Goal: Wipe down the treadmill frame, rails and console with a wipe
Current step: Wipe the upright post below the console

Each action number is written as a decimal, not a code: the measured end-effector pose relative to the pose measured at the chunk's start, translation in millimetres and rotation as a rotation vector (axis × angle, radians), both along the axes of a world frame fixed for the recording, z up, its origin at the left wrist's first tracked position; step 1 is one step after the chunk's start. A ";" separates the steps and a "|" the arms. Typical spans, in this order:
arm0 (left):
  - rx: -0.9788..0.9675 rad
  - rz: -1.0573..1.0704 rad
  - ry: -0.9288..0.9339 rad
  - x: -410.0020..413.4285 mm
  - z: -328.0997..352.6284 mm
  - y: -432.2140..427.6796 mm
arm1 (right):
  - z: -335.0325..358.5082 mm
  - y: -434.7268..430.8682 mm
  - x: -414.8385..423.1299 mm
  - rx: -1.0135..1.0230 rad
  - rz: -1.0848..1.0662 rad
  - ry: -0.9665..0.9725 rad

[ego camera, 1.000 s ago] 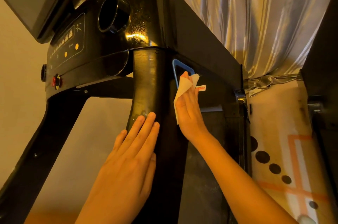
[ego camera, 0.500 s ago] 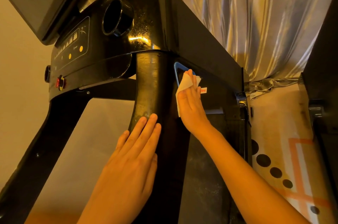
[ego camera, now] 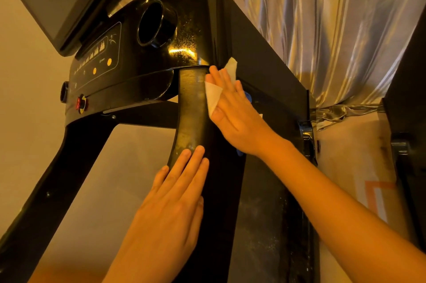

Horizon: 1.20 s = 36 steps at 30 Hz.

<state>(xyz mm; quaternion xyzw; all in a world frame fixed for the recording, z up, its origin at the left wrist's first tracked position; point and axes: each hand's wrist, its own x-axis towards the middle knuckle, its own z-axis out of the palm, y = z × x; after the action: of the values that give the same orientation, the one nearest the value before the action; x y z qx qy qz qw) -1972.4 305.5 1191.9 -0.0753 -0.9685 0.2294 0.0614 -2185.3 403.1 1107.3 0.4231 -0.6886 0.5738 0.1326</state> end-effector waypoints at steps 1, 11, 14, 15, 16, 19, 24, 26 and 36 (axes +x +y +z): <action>-0.004 0.001 -0.004 -0.5 0.1 -0.6 | 7.5 -1.9 0.6 0.008 0.004 0.050; -0.045 -0.003 0.001 -0.7 1.1 0.9 | 33.3 12.3 -29.4 0.287 0.063 0.572; -0.033 0.010 -0.004 -0.2 -0.4 -0.8 | 48.7 3.8 -29.8 0.323 0.076 0.705; -0.028 0.012 -0.006 0.2 -0.8 -1.7 | 46.3 5.0 -30.5 0.312 0.077 0.707; -0.021 0.013 -0.009 0.0 -0.6 -2.1 | 39.2 7.2 -30.6 0.289 0.077 0.685; 0.003 0.012 -0.011 -0.5 -0.2 -0.7 | 1.6 8.6 -17.7 0.164 0.041 0.495; 0.011 0.022 -0.006 1.5 0.4 1.3 | -50.8 -3.4 9.2 -0.010 -0.002 0.141; 0.000 0.020 -0.008 2.4 0.7 1.4 | -73.2 -3.2 20.0 -0.040 0.000 0.035; 0.070 0.025 -0.029 1.3 0.2 -1.3 | -78.2 -18.4 58.0 -0.194 0.022 -0.284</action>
<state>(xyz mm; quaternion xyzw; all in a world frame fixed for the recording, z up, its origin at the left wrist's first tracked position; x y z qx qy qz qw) -1971.2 304.2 1192.1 -0.0644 -0.9776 0.1950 0.0469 -2127.3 384.6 1029.1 0.3305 -0.6372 0.6929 0.0681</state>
